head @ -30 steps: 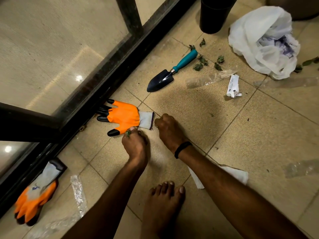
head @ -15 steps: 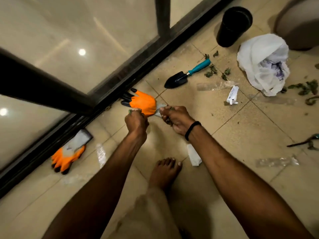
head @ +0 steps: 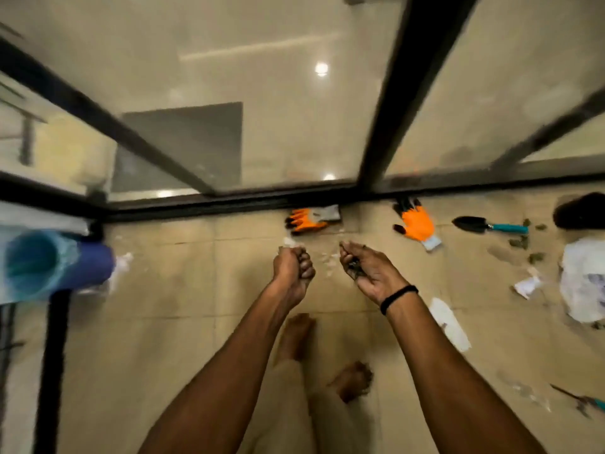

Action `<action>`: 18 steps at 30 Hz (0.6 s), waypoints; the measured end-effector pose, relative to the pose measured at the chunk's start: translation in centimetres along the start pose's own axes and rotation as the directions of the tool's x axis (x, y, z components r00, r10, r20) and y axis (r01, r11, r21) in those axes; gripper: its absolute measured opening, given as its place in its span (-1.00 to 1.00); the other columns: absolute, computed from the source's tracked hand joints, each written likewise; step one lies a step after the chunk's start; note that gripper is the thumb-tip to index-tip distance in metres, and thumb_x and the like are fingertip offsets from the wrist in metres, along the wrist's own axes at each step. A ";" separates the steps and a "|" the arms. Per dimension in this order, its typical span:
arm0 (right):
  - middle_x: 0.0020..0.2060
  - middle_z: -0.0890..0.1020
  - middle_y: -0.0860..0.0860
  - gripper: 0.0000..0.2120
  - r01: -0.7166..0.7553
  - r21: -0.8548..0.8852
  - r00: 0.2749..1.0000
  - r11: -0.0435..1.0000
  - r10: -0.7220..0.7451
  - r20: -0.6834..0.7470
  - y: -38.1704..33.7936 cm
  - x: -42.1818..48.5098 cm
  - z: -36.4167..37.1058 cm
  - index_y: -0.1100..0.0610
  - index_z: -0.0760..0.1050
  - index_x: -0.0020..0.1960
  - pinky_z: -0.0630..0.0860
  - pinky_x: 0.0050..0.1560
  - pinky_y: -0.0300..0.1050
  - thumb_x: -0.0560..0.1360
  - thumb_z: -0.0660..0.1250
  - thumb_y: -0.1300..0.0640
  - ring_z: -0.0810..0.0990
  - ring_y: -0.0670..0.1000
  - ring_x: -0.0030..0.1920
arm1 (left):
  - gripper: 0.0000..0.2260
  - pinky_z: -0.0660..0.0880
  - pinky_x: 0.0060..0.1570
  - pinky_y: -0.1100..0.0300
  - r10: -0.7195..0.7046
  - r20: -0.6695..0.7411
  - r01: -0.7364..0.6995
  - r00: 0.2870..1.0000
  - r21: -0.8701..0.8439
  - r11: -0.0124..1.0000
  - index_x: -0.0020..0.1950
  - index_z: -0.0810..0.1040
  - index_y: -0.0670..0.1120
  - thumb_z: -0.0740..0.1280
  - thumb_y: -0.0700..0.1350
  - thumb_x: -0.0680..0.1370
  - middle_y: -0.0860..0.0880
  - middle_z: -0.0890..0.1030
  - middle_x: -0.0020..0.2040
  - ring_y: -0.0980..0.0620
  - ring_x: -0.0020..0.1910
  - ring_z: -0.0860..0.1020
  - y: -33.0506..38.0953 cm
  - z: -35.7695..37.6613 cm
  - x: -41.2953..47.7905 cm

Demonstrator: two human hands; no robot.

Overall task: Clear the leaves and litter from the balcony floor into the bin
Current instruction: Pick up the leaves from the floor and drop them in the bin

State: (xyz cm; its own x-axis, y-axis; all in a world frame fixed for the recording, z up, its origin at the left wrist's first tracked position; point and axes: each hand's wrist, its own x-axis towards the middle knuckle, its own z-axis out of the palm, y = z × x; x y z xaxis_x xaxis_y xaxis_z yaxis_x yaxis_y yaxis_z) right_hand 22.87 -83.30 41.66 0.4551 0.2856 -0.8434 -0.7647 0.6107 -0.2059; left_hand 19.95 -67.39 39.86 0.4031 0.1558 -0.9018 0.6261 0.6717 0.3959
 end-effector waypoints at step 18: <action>-0.32 0.54 0.08 -0.89 -0.303 -0.296 0.949 0.906 0.314 -0.009 42.6 11.0 36.6 0.25 0.53 -0.07 0.50 -0.43 -0.32 0.60 0.27 0.26 0.51 -0.07 -0.38 | -0.73 0.12 -0.66 0.36 0.095 -0.394 -0.267 0.914 -0.408 0.873 -0.25 0.35 -0.07 0.17 -0.27 0.63 0.06 0.29 -0.53 0.17 -0.65 0.23 26.8 -49.4 0.6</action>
State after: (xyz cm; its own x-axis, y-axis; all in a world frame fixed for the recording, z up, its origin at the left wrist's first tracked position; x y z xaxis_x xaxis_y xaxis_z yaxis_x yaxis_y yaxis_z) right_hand 11.95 -27.14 41.78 0.1873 0.4561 -0.8700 -0.9656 0.2479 -0.0779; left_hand 4.04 -13.50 41.38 0.1651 0.4917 -0.8549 0.1673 0.8403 0.5157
